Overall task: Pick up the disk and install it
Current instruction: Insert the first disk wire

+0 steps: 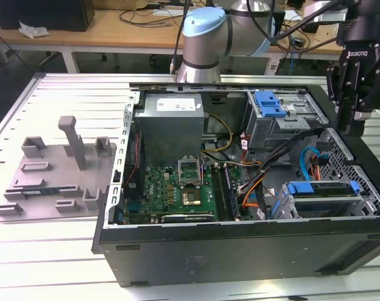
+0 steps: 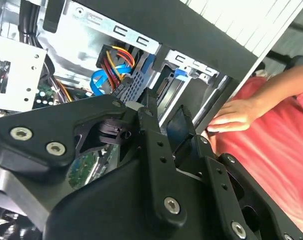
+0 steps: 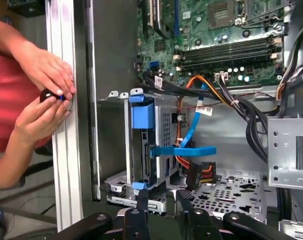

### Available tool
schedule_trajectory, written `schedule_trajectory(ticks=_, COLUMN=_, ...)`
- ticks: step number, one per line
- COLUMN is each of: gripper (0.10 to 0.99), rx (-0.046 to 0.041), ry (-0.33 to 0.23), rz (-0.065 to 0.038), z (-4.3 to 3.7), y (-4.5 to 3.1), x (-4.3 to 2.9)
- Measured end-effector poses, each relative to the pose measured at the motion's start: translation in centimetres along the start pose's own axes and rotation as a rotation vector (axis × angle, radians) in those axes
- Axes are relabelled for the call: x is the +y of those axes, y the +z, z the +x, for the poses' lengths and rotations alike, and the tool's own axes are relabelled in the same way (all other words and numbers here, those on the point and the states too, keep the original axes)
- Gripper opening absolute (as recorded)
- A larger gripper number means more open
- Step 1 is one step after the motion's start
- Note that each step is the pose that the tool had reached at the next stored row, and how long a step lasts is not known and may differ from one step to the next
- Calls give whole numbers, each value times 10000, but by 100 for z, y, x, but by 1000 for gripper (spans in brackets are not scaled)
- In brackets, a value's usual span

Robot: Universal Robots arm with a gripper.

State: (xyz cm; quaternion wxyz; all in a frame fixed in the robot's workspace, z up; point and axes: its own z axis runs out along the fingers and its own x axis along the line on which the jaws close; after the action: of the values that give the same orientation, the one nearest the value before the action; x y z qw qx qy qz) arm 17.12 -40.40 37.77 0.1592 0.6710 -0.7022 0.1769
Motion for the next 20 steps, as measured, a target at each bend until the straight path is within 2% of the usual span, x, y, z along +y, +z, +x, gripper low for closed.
schedule_trajectory(ticks=3, gripper=353, rx=23, ry=602, rz=-309, z=-19, y=37, x=1)
schedule_trajectory(ticks=5, gripper=353, rx=33, ry=875, rz=-449, z=-28, y=54, x=2)
schedule_trajectory(ticks=6, gripper=353, rx=42, ry=1126, rz=-562, z=-38, y=70, x=3)
schedule_trajectory(ticks=10, gripper=353, rx=57, ry=1217, rz=-485, z=-95, y=64, x=14)
schedule_trajectory(ticks=14, gripper=353, rx=102, ry=1228, rz=-454, z=-221, y=50, x=33)
schedule_trajectory(ticks=18, gripper=353, rx=105, ry=1230, rz=-457, z=-283, y=106, x=38)
schedule_trajectory(ticks=20, gripper=353, rx=104, ry=1230, rz=-457, z=-312, y=162, x=40)
